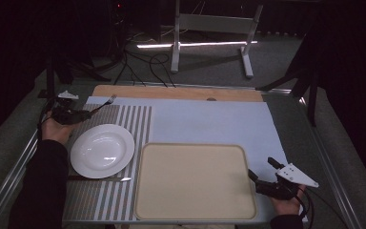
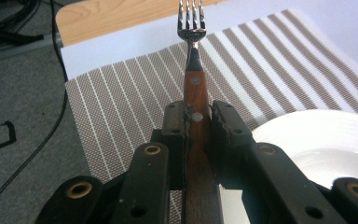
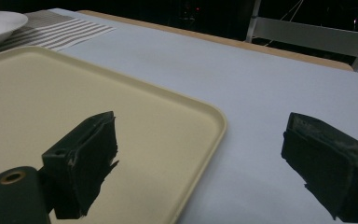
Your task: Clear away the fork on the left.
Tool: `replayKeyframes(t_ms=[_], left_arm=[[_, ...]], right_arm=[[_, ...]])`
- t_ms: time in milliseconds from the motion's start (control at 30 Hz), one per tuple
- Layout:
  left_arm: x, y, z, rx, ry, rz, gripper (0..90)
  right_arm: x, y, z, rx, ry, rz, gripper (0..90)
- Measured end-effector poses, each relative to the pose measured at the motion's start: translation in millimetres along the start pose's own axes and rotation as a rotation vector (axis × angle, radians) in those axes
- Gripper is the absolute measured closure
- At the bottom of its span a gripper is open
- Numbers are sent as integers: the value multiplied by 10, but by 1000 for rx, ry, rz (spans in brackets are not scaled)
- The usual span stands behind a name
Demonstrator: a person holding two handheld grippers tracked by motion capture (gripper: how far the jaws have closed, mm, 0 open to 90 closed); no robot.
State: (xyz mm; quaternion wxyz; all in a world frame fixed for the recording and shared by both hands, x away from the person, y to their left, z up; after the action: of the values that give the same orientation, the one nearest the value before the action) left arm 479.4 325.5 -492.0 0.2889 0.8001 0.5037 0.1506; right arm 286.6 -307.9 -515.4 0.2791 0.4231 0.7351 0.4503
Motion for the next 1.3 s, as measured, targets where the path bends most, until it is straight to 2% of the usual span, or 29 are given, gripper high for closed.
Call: replayKeyframes(t_ms=[133,167,200,233,1100,1133,1300], left_arm=[[-28,3,-48,-13,-2,8,771],[-51,1,-96,-41,-3,4,771],[-51,1,-96,-41,-3,4,771],[-68,-7,-134,-62,-8,-6,771],[-335,-85,-343,-130,-12,22,771],[-376,-97,-368,-133,-22,26,771],[-442,-109,-413,-140,-16,35,771]], right_arm=[[0,1,-1,-1,0,1,100],[0,1,-1,-1,0,1,100],[0,1,-1,-1,0,1,100],[2,2,-1,-3,2,1,100],[6,-1,3,0,5,2,101],[8,-2,4,1,7,1,100],[11,-1,5,2,7,0,101]])
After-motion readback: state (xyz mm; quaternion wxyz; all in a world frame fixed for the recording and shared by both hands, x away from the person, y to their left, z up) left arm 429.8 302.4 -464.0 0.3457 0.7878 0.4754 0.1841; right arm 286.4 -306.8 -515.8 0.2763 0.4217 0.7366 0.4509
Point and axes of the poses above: each handheld gripper's, and its own axes: z roughly forward along the jaws, y roughly out of its top, x roughly to its left, the point moved 6 cm from there along z, roughly forward along the jaws, and after that the axes turned 5 degrees about x, right-handed, at the moved point
